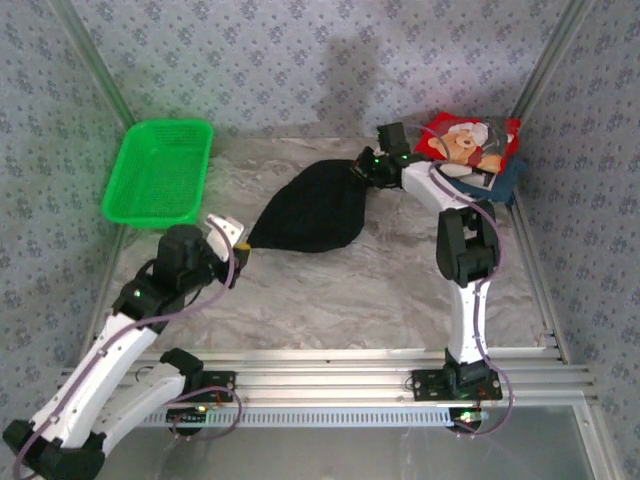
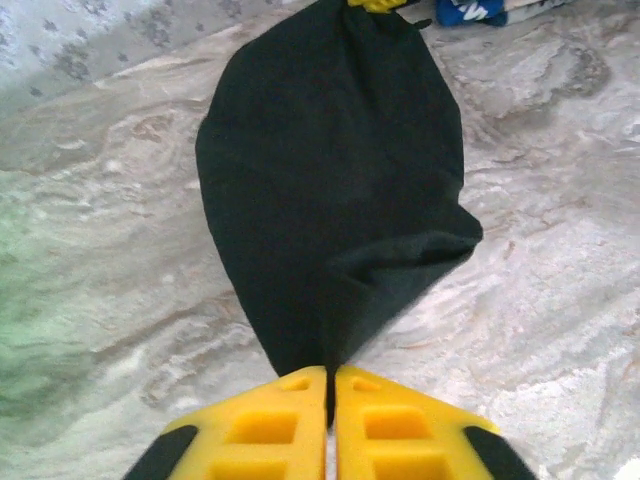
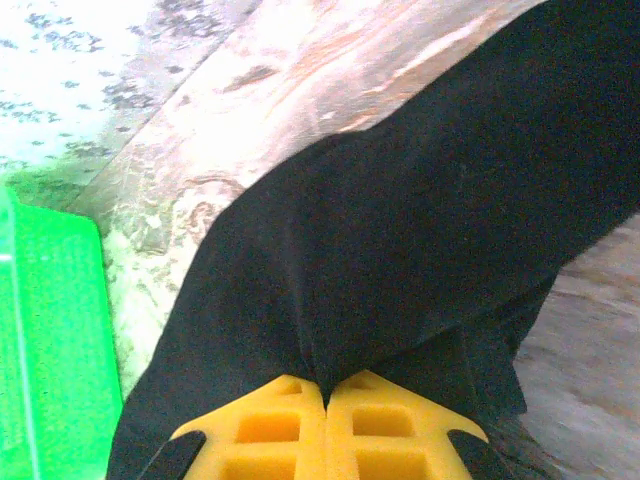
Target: Fold and stack the t-shirts
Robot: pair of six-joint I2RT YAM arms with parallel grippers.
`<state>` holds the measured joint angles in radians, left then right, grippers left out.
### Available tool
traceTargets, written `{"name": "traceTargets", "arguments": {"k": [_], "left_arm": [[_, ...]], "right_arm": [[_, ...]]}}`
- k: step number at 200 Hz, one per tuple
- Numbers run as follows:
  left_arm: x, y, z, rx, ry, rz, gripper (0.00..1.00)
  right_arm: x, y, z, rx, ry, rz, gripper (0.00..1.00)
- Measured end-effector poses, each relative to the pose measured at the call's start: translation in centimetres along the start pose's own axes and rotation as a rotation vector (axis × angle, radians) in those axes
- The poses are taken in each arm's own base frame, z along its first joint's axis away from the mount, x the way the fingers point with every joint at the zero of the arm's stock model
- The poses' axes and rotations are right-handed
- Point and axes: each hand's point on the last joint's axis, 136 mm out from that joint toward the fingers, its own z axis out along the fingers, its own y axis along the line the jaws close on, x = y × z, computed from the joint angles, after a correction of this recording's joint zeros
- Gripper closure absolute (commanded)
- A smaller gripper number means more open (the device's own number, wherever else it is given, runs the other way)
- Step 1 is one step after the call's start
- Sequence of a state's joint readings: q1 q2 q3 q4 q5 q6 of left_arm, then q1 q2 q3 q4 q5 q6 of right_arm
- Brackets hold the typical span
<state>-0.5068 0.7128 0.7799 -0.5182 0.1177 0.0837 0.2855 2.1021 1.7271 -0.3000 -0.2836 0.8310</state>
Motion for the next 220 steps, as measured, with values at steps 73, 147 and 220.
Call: {"name": "traceTargets", "arguments": {"k": [73,147,220], "left_arm": [[5.9,-1.8,0.4,0.072,0.104,-0.188,0.19],[11.5,-2.0,2.4,-0.075,0.423,-0.897,0.23],[16.9,-2.1,3.5,-0.209,0.491,-1.235,0.27]], "right_arm": [[9.5,-6.5,0.5,0.119,0.144,0.033,0.59],[8.8,1.1,-7.6,-0.102,0.129,-0.155,0.28],[14.8,0.0,-14.8,-0.184,0.234,-0.341,0.08]]}}
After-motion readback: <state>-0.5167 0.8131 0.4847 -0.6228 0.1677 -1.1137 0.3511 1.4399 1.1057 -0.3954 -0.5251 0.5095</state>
